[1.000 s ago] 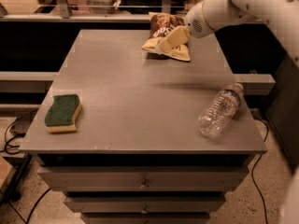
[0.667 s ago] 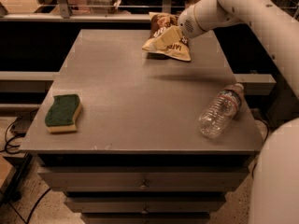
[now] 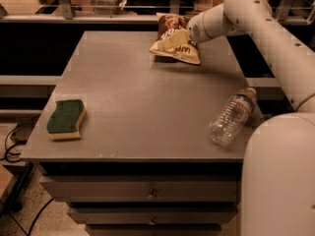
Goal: Pick brown chip bag
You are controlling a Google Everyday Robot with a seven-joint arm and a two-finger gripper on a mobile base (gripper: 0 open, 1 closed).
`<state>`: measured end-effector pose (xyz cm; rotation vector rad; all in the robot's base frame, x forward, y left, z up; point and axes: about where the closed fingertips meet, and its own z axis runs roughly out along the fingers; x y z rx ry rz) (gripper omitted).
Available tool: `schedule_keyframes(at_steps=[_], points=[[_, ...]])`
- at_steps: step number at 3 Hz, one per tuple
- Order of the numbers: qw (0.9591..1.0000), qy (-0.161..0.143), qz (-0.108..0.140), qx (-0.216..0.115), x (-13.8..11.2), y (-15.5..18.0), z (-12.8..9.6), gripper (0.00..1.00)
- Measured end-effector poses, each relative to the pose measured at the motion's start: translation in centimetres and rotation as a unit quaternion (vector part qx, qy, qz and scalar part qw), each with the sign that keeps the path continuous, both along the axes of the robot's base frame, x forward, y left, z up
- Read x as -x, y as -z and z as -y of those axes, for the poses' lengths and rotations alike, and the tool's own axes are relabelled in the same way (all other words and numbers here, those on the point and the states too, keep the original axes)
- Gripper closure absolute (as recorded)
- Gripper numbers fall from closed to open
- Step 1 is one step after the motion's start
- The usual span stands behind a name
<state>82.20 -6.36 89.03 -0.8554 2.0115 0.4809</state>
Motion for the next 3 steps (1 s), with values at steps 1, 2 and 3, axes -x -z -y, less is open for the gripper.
schedule_keyframes(at_steps=[1, 2, 3], points=[[0.9997, 0.021, -0.014, -0.006, -1.6, 1.9, 0.7, 0.0], [0.9991, 0.035, -0.023, 0.0, -2.6, 3.5, 1.3, 0.22], [0.9991, 0.037, -0.017, 0.008, -2.9, 3.5, 1.6, 0.46]])
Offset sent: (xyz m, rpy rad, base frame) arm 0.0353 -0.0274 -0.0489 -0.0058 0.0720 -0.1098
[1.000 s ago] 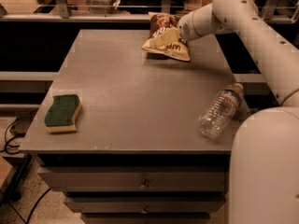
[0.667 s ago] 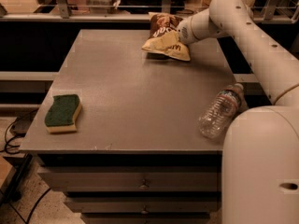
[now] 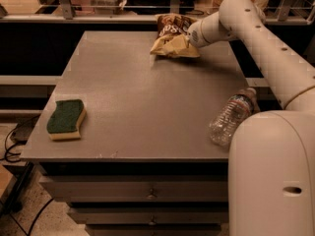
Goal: Pick brown chip bag
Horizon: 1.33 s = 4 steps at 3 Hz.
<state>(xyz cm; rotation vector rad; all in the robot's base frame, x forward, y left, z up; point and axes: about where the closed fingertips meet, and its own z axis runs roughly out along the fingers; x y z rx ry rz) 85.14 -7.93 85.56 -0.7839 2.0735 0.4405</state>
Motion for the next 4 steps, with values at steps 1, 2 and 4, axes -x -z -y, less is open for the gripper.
schedule_keyframes(at_steps=[1, 2, 4], points=[[0.9995, -0.016, 0.024, 0.013, 0.2, -1.8, -0.8, 0.7], [0.9968, -0.049, 0.063, 0.002, 1.2, -4.9, -1.5, 0.93], [0.9671, -0.177, 0.182, -0.007, 8.6, -17.1, -4.3, 1.0]])
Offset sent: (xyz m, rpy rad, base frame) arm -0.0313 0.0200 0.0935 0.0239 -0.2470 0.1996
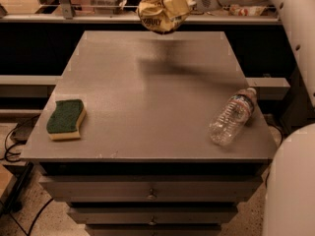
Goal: Pick brown chip bag
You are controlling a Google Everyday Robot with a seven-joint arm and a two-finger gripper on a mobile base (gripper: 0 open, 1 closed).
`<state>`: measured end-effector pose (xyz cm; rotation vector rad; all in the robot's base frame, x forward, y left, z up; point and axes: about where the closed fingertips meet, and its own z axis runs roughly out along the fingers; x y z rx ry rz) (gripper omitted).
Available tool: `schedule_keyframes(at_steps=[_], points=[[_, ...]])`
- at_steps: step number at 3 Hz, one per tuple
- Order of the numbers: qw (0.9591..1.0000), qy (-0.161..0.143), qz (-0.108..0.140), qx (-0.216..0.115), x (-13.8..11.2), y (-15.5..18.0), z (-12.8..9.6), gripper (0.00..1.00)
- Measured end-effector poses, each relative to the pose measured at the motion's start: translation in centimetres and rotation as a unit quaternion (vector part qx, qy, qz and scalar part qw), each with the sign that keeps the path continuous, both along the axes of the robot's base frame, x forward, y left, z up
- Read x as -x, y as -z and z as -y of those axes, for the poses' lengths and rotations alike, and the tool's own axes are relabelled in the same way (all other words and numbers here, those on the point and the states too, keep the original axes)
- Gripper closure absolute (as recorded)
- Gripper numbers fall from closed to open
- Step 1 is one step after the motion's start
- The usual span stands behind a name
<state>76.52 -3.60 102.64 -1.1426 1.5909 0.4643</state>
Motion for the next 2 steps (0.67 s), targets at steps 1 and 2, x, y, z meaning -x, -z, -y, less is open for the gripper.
schedule_keyframes(at_steps=[1, 2], points=[[0.9958, -0.044, 0.078, 0.019, 4.95, -8.13, -0.67, 1.0], [0.9947, -0.049, 0.088, 0.023, 5.58, -9.09, -0.68, 1.0]])
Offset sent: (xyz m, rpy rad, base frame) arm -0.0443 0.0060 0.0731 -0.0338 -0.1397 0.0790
